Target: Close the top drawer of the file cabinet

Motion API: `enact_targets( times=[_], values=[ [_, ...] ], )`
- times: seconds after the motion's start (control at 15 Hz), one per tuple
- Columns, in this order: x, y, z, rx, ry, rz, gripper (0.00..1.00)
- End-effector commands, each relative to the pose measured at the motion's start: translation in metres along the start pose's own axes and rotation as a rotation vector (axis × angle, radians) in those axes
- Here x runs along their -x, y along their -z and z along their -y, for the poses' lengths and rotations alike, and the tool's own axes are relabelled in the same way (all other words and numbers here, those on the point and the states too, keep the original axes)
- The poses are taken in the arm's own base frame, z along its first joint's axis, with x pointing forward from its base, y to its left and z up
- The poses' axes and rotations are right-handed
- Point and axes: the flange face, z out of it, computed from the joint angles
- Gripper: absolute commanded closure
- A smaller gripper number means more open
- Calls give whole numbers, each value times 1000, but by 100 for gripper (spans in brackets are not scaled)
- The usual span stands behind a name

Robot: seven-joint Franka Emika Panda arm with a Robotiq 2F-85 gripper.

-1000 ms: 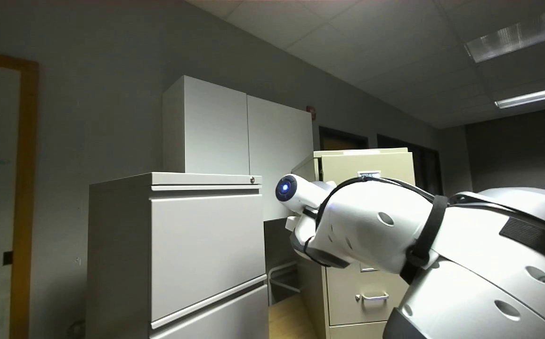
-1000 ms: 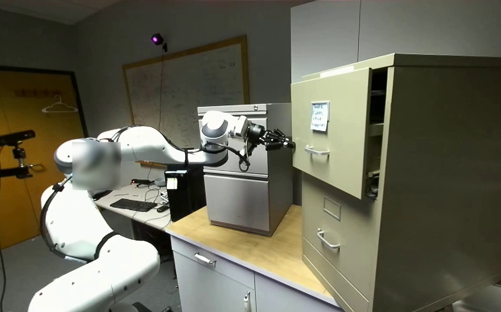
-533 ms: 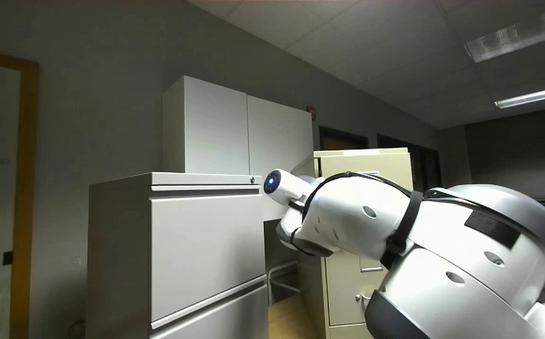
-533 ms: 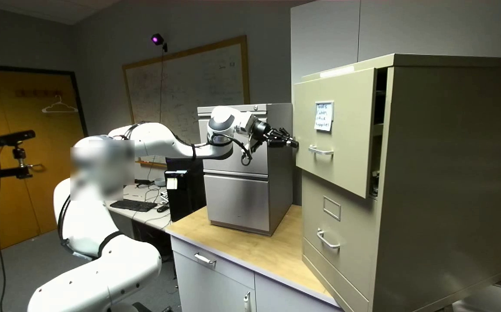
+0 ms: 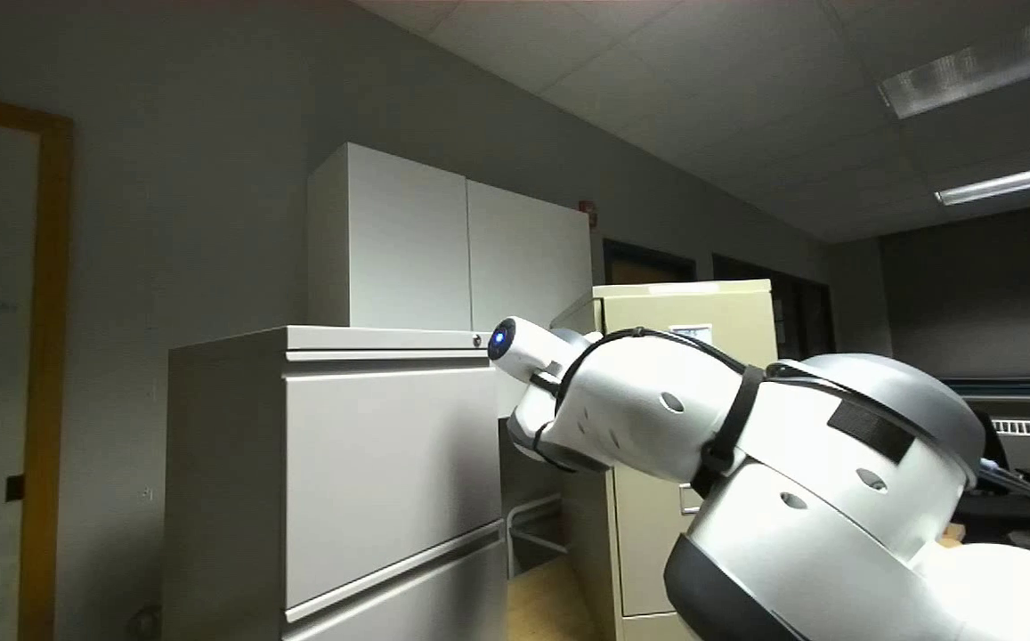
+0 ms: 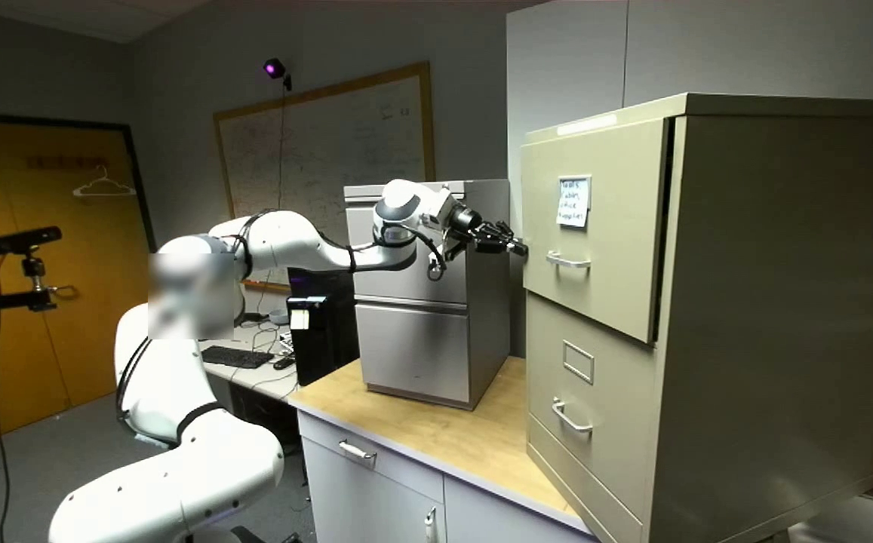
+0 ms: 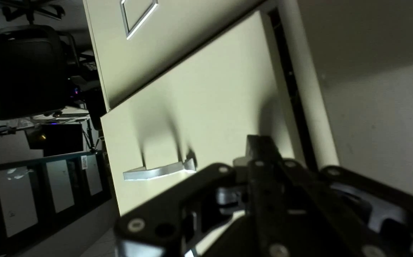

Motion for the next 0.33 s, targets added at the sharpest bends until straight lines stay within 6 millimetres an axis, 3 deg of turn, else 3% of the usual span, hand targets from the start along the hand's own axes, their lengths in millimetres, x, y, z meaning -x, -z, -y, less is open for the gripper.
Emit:
enact_targets(
  times=[0.0, 0.27],
  values=[
    [-11, -15, 38, -112, 22, 46, 98],
    [-10, -22, 46, -108, 48, 52, 100]
  ],
)
